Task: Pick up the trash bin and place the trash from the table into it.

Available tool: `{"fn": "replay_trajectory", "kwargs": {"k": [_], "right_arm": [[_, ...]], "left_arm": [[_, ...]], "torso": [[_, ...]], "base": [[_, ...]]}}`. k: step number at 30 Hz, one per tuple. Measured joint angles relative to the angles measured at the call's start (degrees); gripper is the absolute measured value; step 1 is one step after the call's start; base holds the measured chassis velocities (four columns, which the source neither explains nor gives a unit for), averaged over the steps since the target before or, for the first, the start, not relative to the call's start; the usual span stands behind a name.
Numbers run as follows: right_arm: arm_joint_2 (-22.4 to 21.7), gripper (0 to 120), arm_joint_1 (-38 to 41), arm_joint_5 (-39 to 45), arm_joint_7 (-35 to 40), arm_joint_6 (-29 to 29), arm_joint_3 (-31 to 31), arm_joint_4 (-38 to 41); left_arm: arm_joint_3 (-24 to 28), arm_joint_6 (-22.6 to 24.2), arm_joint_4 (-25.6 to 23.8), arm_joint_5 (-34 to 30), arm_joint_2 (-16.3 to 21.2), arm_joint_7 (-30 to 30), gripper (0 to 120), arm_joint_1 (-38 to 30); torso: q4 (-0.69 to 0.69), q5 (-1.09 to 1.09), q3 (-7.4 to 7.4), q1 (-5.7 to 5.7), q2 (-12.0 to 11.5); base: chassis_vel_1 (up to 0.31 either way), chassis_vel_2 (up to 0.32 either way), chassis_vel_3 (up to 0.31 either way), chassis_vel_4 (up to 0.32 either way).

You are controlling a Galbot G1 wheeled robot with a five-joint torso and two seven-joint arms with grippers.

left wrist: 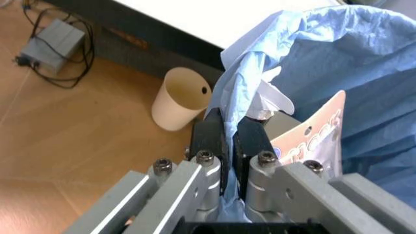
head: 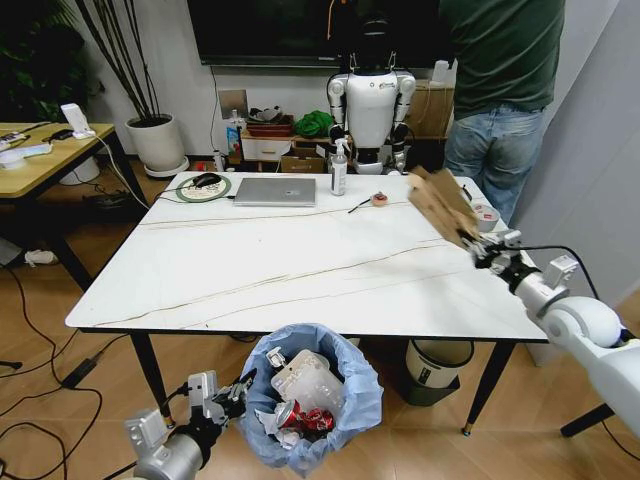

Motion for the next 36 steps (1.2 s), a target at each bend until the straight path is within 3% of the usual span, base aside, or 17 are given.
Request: {"fn": "replay_trajectory", "kwargs": {"k": [8,10,17,25,36], "right_arm": [[1.8,0,0.3,3.3,-2.5,2.9,-8.7,11.8],[2.0,0,0.7,4.4,-3.8,4.0,-13.2,17.1],[0.1,0,0.5,4.6,-8.0,4.8,-21.4,24.6],[-2.4,0,-1.1,1.8,-11.6,5.5,-25.4,25.1],[-1.8,0,-0.8,-1.0,-11.6,6.2,-28.6,23.5]], "left_arm": [[0.6,0.7,0.9,-3.9,3.5,-1.4,0,-0.7],[0.4,0.9,1.0,-6.0,4.7,-2.0,0,-1.6],[0.8,1.2,1.4,-7.2,5.1,-2.1,0,-3.2],[0.7,1.3,0.2,-7.3,4.3,-2.1,0,-2.9],[0.8,1.7,-0.7,-6.9,3.5,-2.0,0,-2.2]], "torso": [[0.0,0.03,0.0,0.0,0.0],[0.0,0.01,0.0,0.0,0.0],[-0.01,0.02,0.0,0.0,0.0],[-0.01,0.03,0.0,-0.01,0.0],[0.0,0.03,0.0,-0.01,0.0]], "base": [[0.0,0.0,0.0,0.0],[0.0,0.0,0.0,0.0],[0.0,0.0,0.0,0.0],[0.0,0.0,0.0,0.0],[0.0,0.0,0.0,0.0]]}}
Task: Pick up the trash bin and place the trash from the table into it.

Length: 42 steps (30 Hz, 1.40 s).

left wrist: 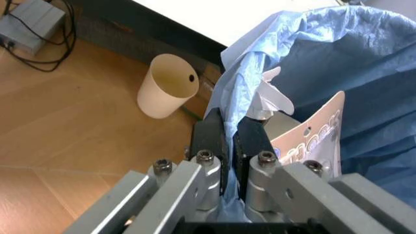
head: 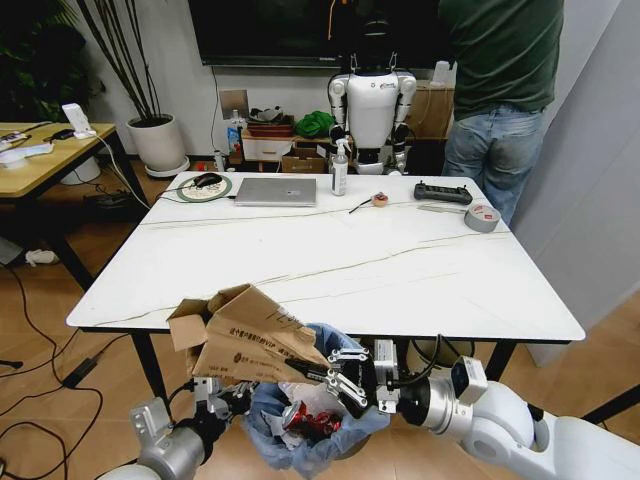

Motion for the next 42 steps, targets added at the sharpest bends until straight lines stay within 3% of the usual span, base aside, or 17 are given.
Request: {"fn": "replay_trajectory", "kwargs": {"k": [20,24,26,39,42], "right_arm": [[1.1,3,-0.4,-5.5,0.9,2.1,-2.1,-4.0],[1.1,15,-0.9,-6.5,0.4,2.7,-2.1,-4.8],[1.2,29,-1.4,-7.1,0.2,3.1,-2.1,-5.0],[0.8,72,-1.6,-8.1,-0.4,4.1,-1.6,-5.6],[0.8,89,-1.5,-7.7,-0.1,4.1,-0.7,-5.1]], "left_arm": [[-0.1,0.9,-2.0,0.4,-0.4,0.2,0,1.9],[-0.3,1.0,-2.5,0.4,-0.4,0.1,0,2.4],[-0.7,1.1,-2.8,0.5,-0.4,-0.2,0,2.7],[-0.8,1.4,-3.2,0.8,-0.6,-1.0,0,3.2],[-1.0,1.5,-3.2,1.0,-0.6,-1.2,0,3.4]], "torso": [[-0.01,0.0,0.0,0.0,0.0],[0.0,0.0,0.0,0.0,0.0],[-0.01,0.0,0.0,0.0,0.0],[0.0,0.0,0.0,0.01,0.0],[0.0,0.0,0.0,0.01,0.0]], "base": [[0.0,0.0,0.0,0.0],[0.0,0.0,0.0,0.0],[0.0,0.0,0.0,0.0],[0.0,0.0,0.0,0.0],[0.0,0.0,0.0,0.0]]}}
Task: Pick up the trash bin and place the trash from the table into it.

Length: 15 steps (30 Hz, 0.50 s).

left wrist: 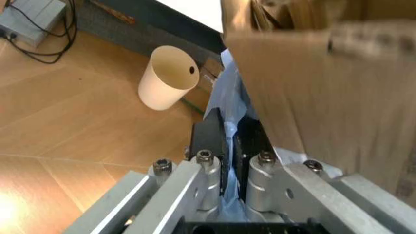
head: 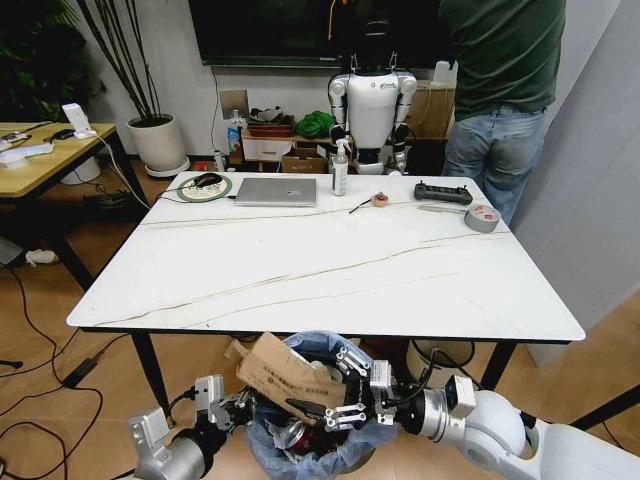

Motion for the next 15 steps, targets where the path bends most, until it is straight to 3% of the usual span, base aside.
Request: {"fn": "replay_trajectory", "kwargs": {"k": [4,8,12,15], "right_arm": [[0.2,98,0.3,1.4,1.5,-0.2,2.4,0.8],[0.4,100,1.3,2.4,6.7,-0.9,6.2,1.6],[1.2,100,2.6,3.3,19.1,-2.5,10.7,1.5],[1.5,100,2.3,3.7,21.2,-3.2,13.8,0.1]], "left_arm": [[-0.3,0.0,0.2,0.3,-0.1,-0.1,0,0.2],[-0.6,0.0,0.2,0.7,-0.2,-0.4,0,0.3],[-0.7,-0.1,0.4,1.3,0.1,-0.5,0,0.4],[-0.9,-0.2,0.5,1.7,0.0,-0.5,0,0.4]], "torso": [[0.0,0.0,0.0,0.0,0.0],[0.0,-0.01,0.0,0.0,0.0],[0.01,0.0,0.0,0.0,0.0],[0.01,0.0,0.0,0.0,0.0]], "base": [[0.0,0.0,0.0,0.0],[0.0,0.0,0.0,0.0],[0.0,0.0,0.0,0.0],[0.0,0.0,0.0,0.0]]}}
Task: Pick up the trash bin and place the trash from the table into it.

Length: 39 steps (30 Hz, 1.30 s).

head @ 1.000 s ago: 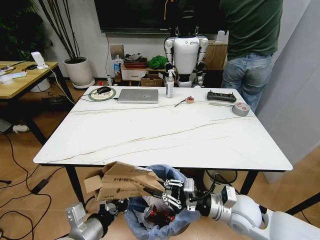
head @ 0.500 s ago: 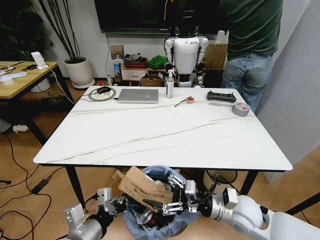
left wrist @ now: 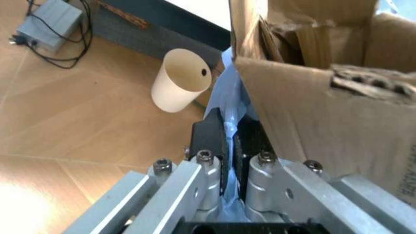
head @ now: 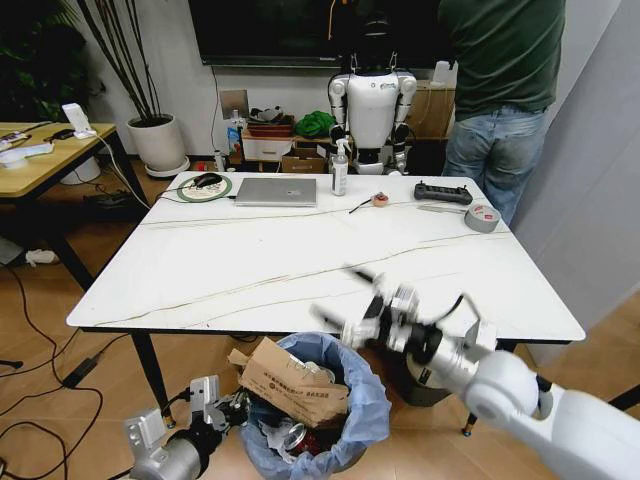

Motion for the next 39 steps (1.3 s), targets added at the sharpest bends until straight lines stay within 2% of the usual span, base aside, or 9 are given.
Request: {"fn": "replay_trajectory", "kwargs": {"k": [7,11,14,16,21,24,27,32,39], "right_arm": [[-0.2,100,-5.0,2.6,-3.8,-1.6,12.8,-7.4],[1.2,100,-13.6,2.2,-5.7,-2.4,26.4,-11.4],[4.8,100,-22.5,1.4,-7.1,-3.1,37.8,-12.2],[5.5,100,-23.8,1.2,-7.3,-3.1,39.3,-12.2],[16.8,100,-40.6,-4.2,-11.5,-2.1,56.3,-9.4],[20.4,100,-46.0,-7.3,-13.1,-0.2,59.2,-9.0],[25.6,100,-51.0,-9.9,-15.5,2.7,62.0,-8.7],[30.6,100,-53.5,-11.5,-17.1,5.5,64.2,-8.7],[32.7,100,-54.0,-11.2,-18.8,6.3,66.3,-9.7]], "left_arm": [[-0.4,-0.3,0.5,1.0,-0.3,0.1,0,-0.5],[-0.4,-0.7,0.8,1.8,-0.3,0.7,0,-0.8],[-0.5,-1.0,1.3,2.4,-0.7,1.1,0,-1.2],[-0.5,-1.1,1.4,2.5,-0.8,1.1,0,-1.3],[-0.2,-1.6,1.9,5.0,-2.0,2.1,0,-1.3],[-0.1,-2.0,2.4,6.1,-1.9,2.6,0,-1.4],[0.1,-2.2,2.8,7.0,-1.7,3.2,0,-1.4],[0.4,-3.0,3.6,8.9,-1.9,4.2,0,-1.2],[0.8,-4.3,4.7,9.3,-1.3,4.5,0,-2.0]], "torso": [[0.0,0.0,0.0,0.0,0.0],[0.0,-0.04,0.0,0.0,0.0],[0.0,0.02,0.0,0.0,0.0],[-0.01,-0.01,0.0,0.0,0.0],[-0.03,-0.04,-0.01,-0.02,0.0],[-0.03,0.06,-0.01,-0.02,0.0],[-0.03,-0.04,-0.02,-0.02,0.0],[-0.01,-0.02,-0.01,-0.02,0.0],[-0.01,-0.01,-0.01,-0.01,0.0]], "base": [[0.0,0.0,0.0,0.0],[0.0,0.0,0.0,0.0],[0.0,0.0,0.0,0.0],[0.0,0.0,0.0,0.0],[0.0,0.0,0.0,0.0],[0.0,0.0,0.0,0.0],[0.0,0.0,0.0,0.0],[0.0,0.0,0.0,0.0],[0.0,0.0,0.0,0.0]]}}
